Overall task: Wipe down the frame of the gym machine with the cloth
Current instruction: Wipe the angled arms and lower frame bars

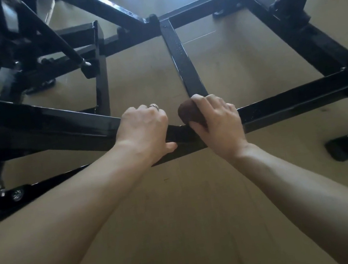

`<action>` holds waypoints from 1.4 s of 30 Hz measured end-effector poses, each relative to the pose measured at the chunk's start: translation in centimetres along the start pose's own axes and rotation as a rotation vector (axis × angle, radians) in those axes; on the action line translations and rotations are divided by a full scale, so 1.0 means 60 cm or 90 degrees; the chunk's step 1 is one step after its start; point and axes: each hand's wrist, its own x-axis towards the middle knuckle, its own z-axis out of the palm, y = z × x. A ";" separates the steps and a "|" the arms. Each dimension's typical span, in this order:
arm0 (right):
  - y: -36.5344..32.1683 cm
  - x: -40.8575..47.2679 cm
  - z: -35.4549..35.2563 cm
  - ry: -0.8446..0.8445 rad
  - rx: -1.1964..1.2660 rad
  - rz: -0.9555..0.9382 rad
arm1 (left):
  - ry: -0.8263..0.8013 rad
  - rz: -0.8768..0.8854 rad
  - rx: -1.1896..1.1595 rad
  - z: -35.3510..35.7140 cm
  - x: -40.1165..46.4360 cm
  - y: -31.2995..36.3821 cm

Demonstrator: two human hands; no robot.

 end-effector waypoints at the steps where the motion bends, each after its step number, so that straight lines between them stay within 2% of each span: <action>1: 0.013 0.003 -0.007 0.010 0.022 0.035 | -0.001 0.012 0.009 -0.001 0.001 -0.001; 3: 0.049 0.006 -0.025 0.013 0.030 0.067 | -0.004 0.044 0.034 -0.002 0.002 -0.005; 8: 0.085 -0.011 -0.044 -0.019 -0.063 0.001 | -0.007 0.124 0.057 0.000 0.022 -0.005; 10: 0.085 -0.023 -0.046 -0.018 -0.076 0.009 | -0.009 0.136 -0.027 0.009 0.043 0.008; 13: 0.087 -0.049 -0.058 -0.007 -0.043 0.023 | -0.075 0.111 -0.213 0.029 0.073 0.052; 17: 0.047 -0.060 -0.063 0.033 0.089 0.082 | -0.006 0.164 -0.183 0.066 0.092 0.093; 21: 0.020 -0.059 -0.042 0.059 0.037 0.110 | 0.019 0.173 -0.213 0.084 0.102 0.092; 25: 0.050 -0.055 -0.030 0.077 -0.055 0.039 | 0.036 0.161 -0.252 0.088 0.103 0.093; 29: 0.096 -0.052 -0.048 0.065 -0.066 -0.008 | 0.052 0.154 -0.225 0.088 0.099 0.094; 32: 0.171 -0.047 -0.095 0.076 -0.074 0.043 | 0.073 0.159 -0.175 0.089 0.096 0.099; 36: 0.265 -0.033 -0.165 0.133 -0.051 0.202 | 0.083 0.162 -0.163 0.092 0.098 0.102; 39: 0.239 -0.023 -0.149 0.183 -0.072 0.281 | 0.087 0.169 -0.150 0.093 0.093 0.101; 42: 0.148 -0.029 -0.102 0.163 -0.095 0.212 | 0.095 0.169 -0.142 0.089 0.092 0.102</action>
